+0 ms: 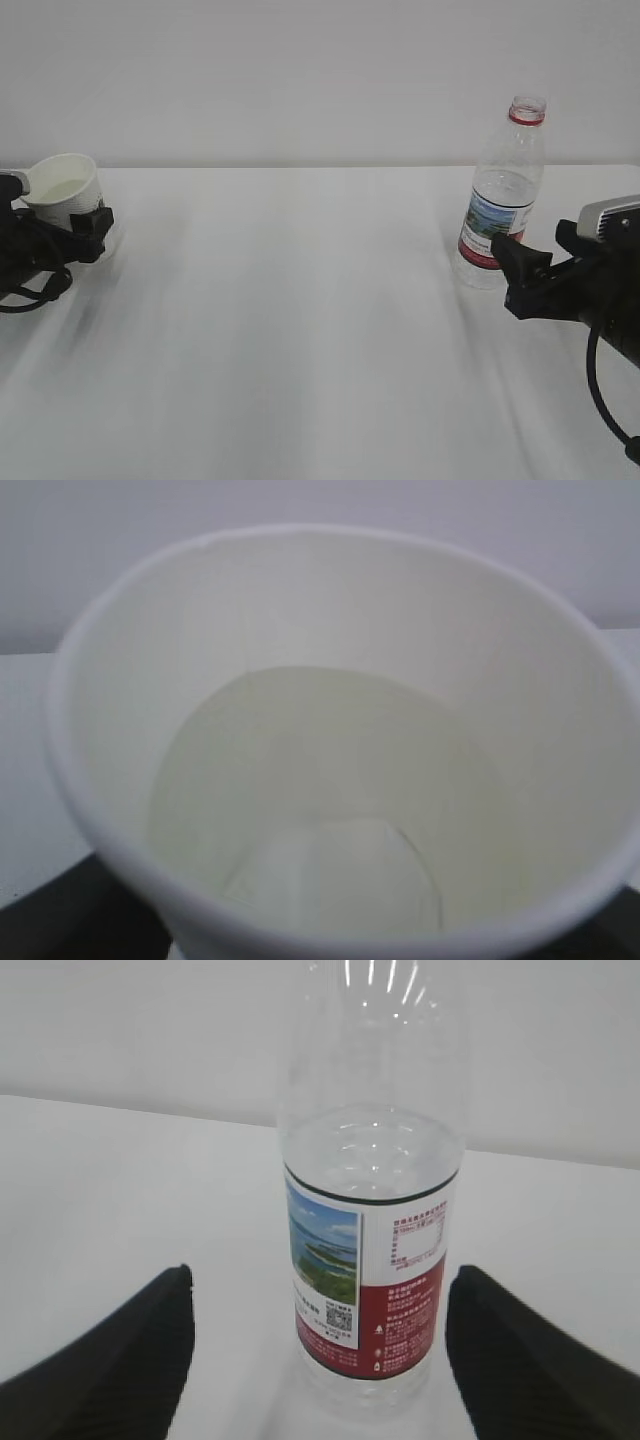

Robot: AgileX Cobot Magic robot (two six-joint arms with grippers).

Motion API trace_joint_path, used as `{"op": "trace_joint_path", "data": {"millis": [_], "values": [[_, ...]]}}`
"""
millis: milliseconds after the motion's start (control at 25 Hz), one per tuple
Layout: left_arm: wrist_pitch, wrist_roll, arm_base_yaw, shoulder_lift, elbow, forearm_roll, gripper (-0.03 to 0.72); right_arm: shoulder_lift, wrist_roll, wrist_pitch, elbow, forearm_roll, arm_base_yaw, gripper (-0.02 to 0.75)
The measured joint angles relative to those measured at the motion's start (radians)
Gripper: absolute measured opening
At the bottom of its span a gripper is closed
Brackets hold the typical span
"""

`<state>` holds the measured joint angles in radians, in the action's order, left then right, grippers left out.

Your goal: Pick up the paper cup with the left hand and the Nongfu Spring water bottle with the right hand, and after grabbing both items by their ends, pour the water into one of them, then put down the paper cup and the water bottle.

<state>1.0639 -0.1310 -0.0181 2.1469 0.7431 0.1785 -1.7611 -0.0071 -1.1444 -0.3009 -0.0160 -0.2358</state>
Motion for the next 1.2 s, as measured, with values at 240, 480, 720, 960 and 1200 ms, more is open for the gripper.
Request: {"op": "trace_joint_path", "data": {"millis": [240, 480, 720, 960, 1200], "values": [[0.000, 0.000, 0.000, 0.000, -0.002, 0.005, 0.634, 0.000, 0.000, 0.000, 0.000, -0.002, 0.000, 0.589], [0.021, 0.000, 0.000, -0.026, -0.069, 0.006, 0.652, 0.000, 0.000, 0.000, 0.000, -0.002, 0.000, 0.589], [0.038, 0.000, 0.000, -0.067, -0.134, 0.006, 0.652, 0.000, 0.000, -0.002, 0.000, -0.002, 0.000, 0.589], [0.051, 0.014, 0.000, -0.128, -0.215, 0.006, 0.652, 0.000, 0.000, -0.002, 0.000, -0.002, 0.000, 0.589], [0.059, 0.019, 0.000, -0.172, -0.279, 0.006, 0.650, 0.000, 0.000, -0.002, 0.000, -0.004, 0.000, 0.588]]}}
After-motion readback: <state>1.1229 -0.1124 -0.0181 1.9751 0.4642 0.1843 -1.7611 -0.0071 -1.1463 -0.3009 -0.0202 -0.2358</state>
